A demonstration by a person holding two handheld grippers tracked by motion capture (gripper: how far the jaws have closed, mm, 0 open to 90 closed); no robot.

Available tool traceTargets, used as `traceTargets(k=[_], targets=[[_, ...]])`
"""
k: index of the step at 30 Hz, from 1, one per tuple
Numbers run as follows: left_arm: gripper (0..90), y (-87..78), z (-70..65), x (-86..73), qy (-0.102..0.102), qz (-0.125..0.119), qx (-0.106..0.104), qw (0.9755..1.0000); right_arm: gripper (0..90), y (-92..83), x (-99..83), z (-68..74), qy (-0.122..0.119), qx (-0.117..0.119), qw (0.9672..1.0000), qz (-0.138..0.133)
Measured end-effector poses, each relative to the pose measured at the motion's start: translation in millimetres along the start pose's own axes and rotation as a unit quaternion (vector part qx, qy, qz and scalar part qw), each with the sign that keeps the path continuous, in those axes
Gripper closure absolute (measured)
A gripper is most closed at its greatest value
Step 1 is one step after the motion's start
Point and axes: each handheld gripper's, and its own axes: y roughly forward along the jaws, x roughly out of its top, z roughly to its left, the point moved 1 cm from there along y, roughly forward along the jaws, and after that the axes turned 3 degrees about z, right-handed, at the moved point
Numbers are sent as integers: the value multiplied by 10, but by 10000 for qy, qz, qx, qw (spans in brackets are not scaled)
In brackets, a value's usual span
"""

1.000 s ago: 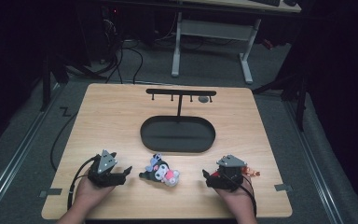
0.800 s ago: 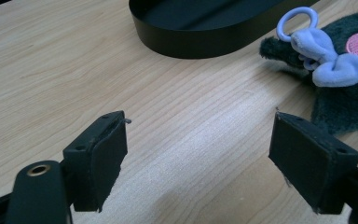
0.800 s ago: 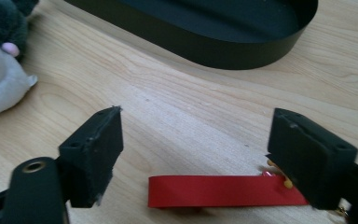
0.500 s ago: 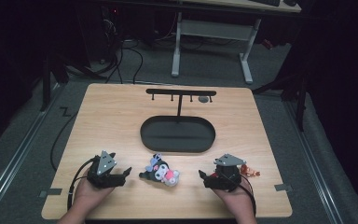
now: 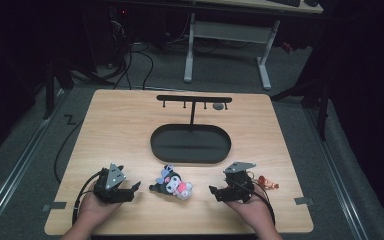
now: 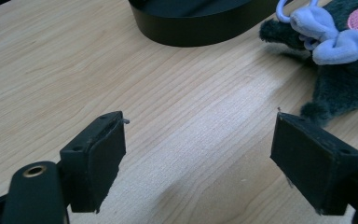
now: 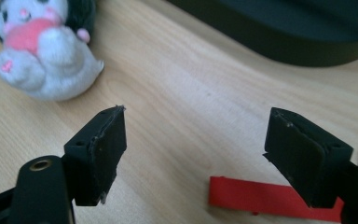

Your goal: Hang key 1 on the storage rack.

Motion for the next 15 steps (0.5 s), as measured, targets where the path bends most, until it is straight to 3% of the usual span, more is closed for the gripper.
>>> traceTargets(k=[8, 15], targets=[[183, 36, -28, 19, 53, -4, -102, 9999, 246, 39, 9, -8, 21, 11, 9986, 523], [183, -46, -31, 45, 93, -151, -128, 9998, 282, -53, 87, 21, 70, -10, 9975, 702]])
